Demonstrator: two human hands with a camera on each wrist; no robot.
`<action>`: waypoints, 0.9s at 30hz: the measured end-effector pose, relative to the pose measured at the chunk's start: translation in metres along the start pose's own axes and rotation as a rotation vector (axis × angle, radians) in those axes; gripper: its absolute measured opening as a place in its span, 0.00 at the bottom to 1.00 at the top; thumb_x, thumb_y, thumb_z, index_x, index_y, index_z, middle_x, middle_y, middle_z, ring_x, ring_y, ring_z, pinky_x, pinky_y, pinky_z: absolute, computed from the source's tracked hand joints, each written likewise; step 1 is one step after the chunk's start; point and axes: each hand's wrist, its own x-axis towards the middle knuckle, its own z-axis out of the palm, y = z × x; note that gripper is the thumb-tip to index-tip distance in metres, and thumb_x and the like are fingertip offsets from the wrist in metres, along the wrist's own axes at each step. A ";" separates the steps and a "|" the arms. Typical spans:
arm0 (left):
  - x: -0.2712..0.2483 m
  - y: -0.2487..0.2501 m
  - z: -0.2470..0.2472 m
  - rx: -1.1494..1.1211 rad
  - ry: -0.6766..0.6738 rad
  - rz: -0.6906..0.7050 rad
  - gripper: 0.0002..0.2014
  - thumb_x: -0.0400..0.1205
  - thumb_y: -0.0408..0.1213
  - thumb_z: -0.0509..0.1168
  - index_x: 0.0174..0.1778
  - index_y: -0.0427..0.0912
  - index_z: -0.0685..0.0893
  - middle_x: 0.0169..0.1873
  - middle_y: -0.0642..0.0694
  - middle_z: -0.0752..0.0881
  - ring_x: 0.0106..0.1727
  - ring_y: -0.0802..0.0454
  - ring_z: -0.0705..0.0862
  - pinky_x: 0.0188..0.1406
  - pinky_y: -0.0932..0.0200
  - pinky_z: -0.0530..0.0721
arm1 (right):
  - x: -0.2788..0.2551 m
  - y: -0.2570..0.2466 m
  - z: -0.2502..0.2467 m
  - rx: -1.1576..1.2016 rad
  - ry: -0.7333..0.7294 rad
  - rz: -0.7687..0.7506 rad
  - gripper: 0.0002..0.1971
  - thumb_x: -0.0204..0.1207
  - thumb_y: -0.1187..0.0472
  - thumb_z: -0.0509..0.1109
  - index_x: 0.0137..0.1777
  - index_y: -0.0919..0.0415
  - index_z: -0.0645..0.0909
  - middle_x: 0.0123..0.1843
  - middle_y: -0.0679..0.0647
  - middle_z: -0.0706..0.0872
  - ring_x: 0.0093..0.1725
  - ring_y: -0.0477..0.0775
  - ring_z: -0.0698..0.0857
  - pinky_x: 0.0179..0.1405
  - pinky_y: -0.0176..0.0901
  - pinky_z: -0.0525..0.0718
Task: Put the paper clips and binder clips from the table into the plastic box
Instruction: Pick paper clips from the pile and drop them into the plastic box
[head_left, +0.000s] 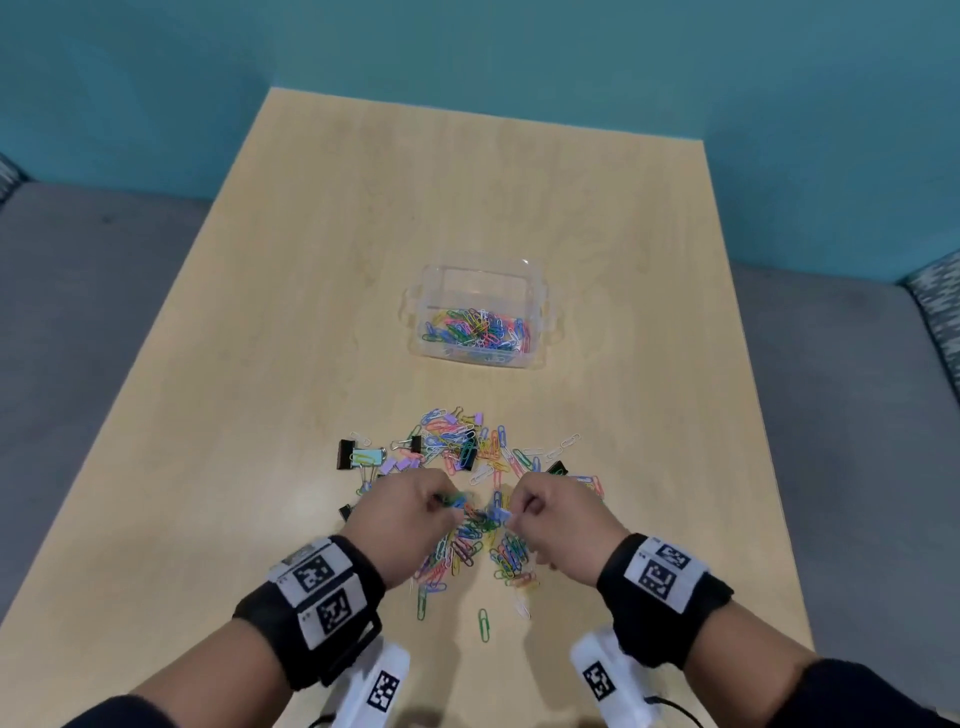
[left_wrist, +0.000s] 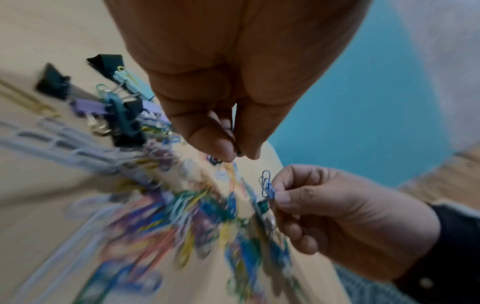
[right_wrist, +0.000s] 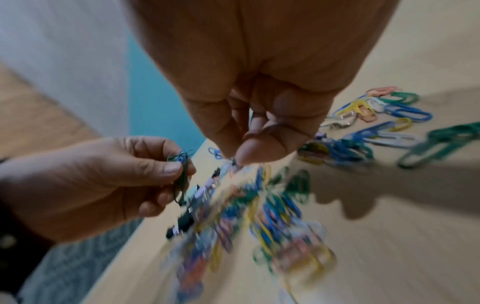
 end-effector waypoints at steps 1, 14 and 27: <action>0.007 0.004 -0.008 -0.071 0.008 -0.016 0.05 0.76 0.39 0.71 0.36 0.51 0.83 0.25 0.52 0.82 0.24 0.55 0.79 0.28 0.57 0.81 | 0.005 -0.006 -0.008 0.060 0.015 0.005 0.07 0.73 0.67 0.68 0.36 0.57 0.79 0.28 0.50 0.80 0.23 0.46 0.79 0.21 0.38 0.78; 0.152 0.070 -0.091 0.250 0.294 0.057 0.15 0.77 0.44 0.69 0.58 0.45 0.84 0.48 0.46 0.87 0.46 0.48 0.82 0.43 0.60 0.74 | 0.129 -0.102 -0.097 -0.299 0.316 -0.149 0.04 0.72 0.62 0.66 0.44 0.56 0.81 0.40 0.51 0.84 0.42 0.58 0.86 0.40 0.46 0.83; -0.019 -0.012 0.035 0.635 0.054 0.183 0.18 0.73 0.43 0.67 0.58 0.43 0.79 0.56 0.43 0.79 0.54 0.41 0.77 0.46 0.48 0.84 | 0.045 -0.019 0.000 -1.085 0.021 -0.378 0.31 0.63 0.65 0.67 0.70 0.66 0.70 0.62 0.61 0.75 0.59 0.64 0.73 0.51 0.55 0.75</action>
